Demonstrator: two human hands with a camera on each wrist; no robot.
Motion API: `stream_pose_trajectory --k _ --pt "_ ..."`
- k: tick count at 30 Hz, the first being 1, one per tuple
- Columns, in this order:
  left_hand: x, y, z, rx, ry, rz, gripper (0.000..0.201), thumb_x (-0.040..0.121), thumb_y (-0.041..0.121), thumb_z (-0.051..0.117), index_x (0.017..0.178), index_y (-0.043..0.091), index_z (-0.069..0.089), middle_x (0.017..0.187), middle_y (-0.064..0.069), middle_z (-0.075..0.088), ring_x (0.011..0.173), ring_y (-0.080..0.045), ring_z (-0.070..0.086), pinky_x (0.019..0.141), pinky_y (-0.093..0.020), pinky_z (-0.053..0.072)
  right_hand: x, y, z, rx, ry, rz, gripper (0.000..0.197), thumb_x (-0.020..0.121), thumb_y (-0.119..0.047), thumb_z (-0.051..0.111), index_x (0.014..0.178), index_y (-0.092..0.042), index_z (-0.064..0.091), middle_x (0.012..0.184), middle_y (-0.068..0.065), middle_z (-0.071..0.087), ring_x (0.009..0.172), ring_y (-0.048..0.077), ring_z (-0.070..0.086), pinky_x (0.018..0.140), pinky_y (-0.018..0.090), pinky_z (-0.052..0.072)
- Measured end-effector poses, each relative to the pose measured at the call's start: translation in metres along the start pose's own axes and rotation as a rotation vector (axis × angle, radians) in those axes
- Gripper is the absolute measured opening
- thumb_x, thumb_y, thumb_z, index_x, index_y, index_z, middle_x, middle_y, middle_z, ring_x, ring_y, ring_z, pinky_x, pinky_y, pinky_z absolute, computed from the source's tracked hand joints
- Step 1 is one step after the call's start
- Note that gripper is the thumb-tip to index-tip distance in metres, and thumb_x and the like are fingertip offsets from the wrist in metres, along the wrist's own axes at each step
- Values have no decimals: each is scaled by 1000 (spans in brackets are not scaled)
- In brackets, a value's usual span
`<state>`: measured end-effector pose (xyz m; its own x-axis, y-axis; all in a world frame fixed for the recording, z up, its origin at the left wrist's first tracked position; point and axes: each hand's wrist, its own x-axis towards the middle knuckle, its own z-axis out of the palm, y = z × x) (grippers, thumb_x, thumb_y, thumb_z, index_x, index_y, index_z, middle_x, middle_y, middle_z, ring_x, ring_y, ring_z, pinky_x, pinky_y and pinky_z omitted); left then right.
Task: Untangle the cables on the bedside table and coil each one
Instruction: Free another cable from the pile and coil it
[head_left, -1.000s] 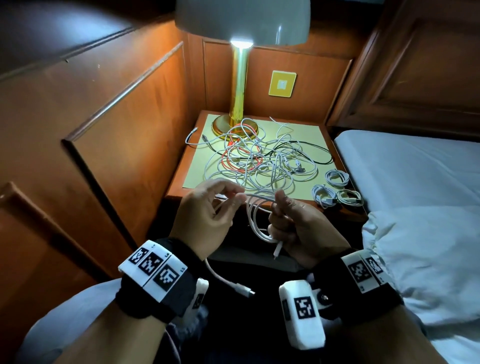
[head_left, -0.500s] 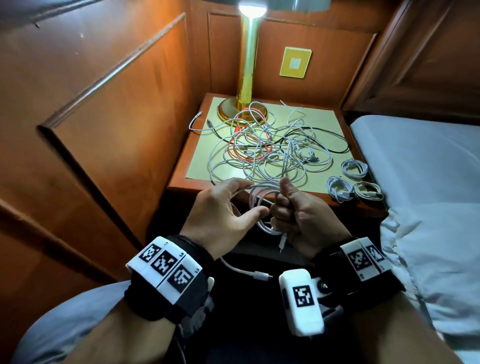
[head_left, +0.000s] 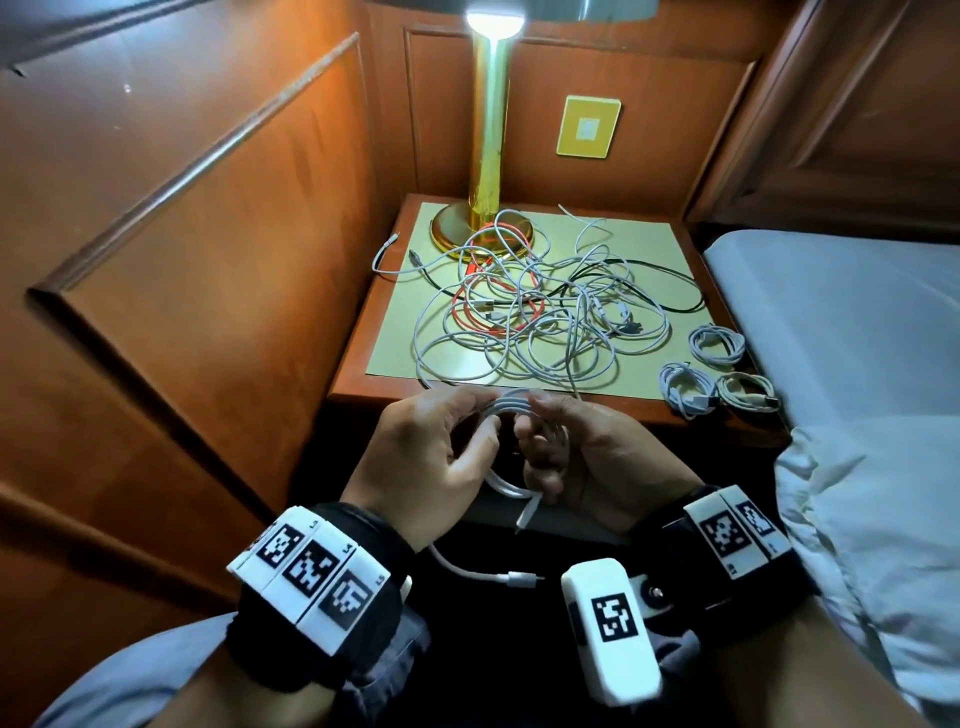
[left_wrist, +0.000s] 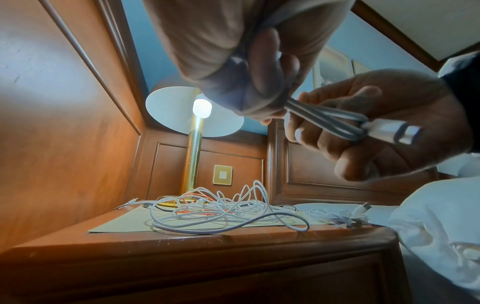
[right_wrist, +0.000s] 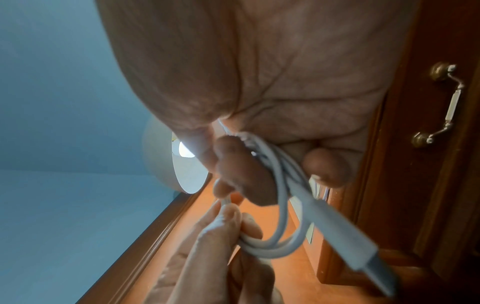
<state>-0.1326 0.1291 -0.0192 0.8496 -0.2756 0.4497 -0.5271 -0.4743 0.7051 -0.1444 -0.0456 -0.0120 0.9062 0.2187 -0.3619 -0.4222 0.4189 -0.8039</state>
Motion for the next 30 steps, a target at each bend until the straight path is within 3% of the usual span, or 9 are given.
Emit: stream_pose_trajectory --k 5,8,13,16,18,21,24,26,30 --pt "2 -1 5 -34 -28 47 27 88 21 66 111 10 75 103 3 76 96 -5 70 88 -17 52 -1 -1 -4 -21 -38 -74 33 97 -29 48 70 -14 37 51 -7 31 40 5 22 37 15 20" --pt "4 -2 7 -64 -13 55 28 90 26 67 112 11 75 104 6 75 97 -1 68 88 -15 51 2 -1 -8 2 -16 -129 33 98 -29 46 70 -20 31 57 -4 16 44 7 12 39 19 12" --pt "6 -9 1 -35 0 -6 30 93 31 59 110 12 75 91 12 71 86 1 66 81 -9 46 2 -9 -16 80 102 -187 40 103 -29 40 65 -20 34 50 -7 22 42 8 15 48 28 7" --pt "7 -15 -2 20 -72 -52 30 96 34 55 113 18 74 96 9 67 92 -2 61 84 -10 42 0 -12 -18 96 154 -225 46 105 -30 39 60 -20 36 49 -5 19 42 9 15 48 27 8" --pt "6 -20 -2 87 -155 -142 19 98 29 59 109 25 74 90 11 59 87 -2 57 79 -8 39 0 -12 -18 95 166 -256 47 106 -29 38 59 -20 36 48 -6 20 41 8 15 47 27 8" --pt "4 -24 -2 159 -256 -263 12 95 22 64 99 27 74 90 13 67 87 -3 62 85 -18 47 0 -11 -20 89 145 -261 41 103 -31 40 64 -19 33 48 -6 20 44 9 12 47 27 7" --pt "5 -25 -2 114 -133 -310 11 95 18 64 90 21 74 79 8 72 78 -7 68 76 -22 50 -2 -10 -19 93 76 -239 33 91 -34 48 67 -17 33 49 -6 23 42 8 16 46 26 8" --pt "8 -25 1 -17 5 -372 15 96 15 62 86 17 72 70 4 70 68 -10 70 68 -24 55 -2 -7 -17 93 25 -214 33 91 -34 47 68 -17 32 50 -6 25 40 6 19 45 24 10" --pt "14 -15 7 -564 167 -622 19 101 11 54 91 5 68 71 -4 68 65 -15 70 62 -27 59 1 0 -11 58 -27 -207 34 95 -30 47 69 -19 28 52 -7 23 40 6 18 41 21 12"
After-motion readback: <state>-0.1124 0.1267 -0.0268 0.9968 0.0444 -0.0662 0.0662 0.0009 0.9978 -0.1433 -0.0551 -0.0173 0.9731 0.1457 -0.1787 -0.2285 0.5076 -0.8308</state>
